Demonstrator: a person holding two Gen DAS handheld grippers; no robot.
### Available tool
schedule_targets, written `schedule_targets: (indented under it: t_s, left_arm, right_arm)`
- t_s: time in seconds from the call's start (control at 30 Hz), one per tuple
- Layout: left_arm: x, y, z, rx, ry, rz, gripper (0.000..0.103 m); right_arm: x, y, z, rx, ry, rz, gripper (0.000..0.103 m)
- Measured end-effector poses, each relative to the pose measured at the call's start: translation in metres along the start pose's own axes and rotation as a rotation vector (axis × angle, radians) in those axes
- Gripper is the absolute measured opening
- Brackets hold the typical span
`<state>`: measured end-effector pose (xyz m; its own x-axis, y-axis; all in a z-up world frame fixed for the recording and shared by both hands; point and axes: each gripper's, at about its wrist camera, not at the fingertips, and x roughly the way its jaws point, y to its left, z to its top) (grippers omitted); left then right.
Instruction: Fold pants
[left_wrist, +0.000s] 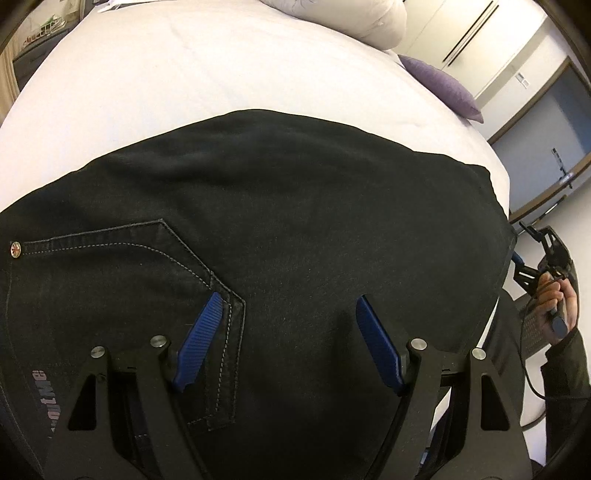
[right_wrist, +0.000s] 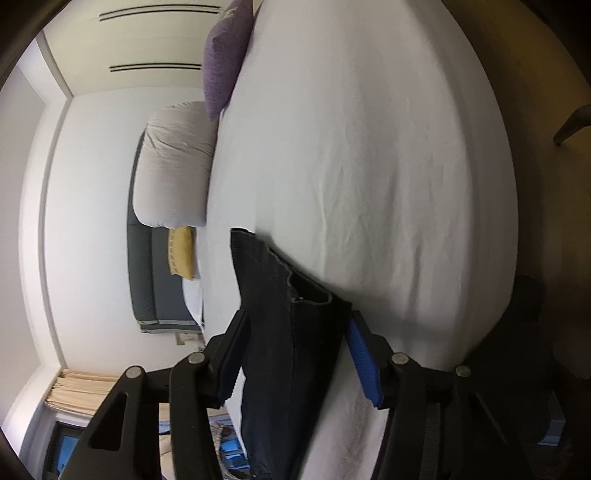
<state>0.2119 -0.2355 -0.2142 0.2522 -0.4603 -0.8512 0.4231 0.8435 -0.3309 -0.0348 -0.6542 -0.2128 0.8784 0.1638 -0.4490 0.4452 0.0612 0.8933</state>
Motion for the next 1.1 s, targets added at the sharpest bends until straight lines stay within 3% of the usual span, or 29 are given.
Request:
schedule_targets:
  t_s: [0.17,0.33,0.6,0.77,0.87,0.97,1.1]
  left_arm:
    - [-0.007,0.008,-0.002,-0.012,-0.005,-0.018,0.074]
    - [-0.007,0.005,-0.003,0.004,-0.004,0.000,0.074]
    - [-0.003,0.000,-0.002,0.010,-0.002,0.006,0.074]
    - [-0.001,-0.004,-0.003,0.016,-0.001,0.013,0.074]
    - [0.000,-0.004,-0.003,0.017,0.001,0.014,0.074]
    - [0.000,-0.005,-0.003,0.016,0.001,0.012,0.074]
    - [0.000,-0.004,-0.004,0.013,-0.001,0.006,0.074]
  right_arm:
    - [0.008,-0.004,-0.003,0.034,-0.011,0.051,0.054]
    - [0.011,-0.016,-0.003,0.088,-0.039,0.141,0.043]
    - [0.021,-0.014,-0.003,0.093,-0.070,0.266,0.042]
    - [0.034,-0.008,-0.008,0.050,-0.056,0.198,0.040]
    - [0.039,-0.004,-0.007,0.051,-0.056,0.192,0.032]
    - [0.045,0.000,-0.007,0.037,-0.053,0.151,0.017]
    - [0.048,0.007,-0.009,-0.001,-0.067,0.097,0.014]
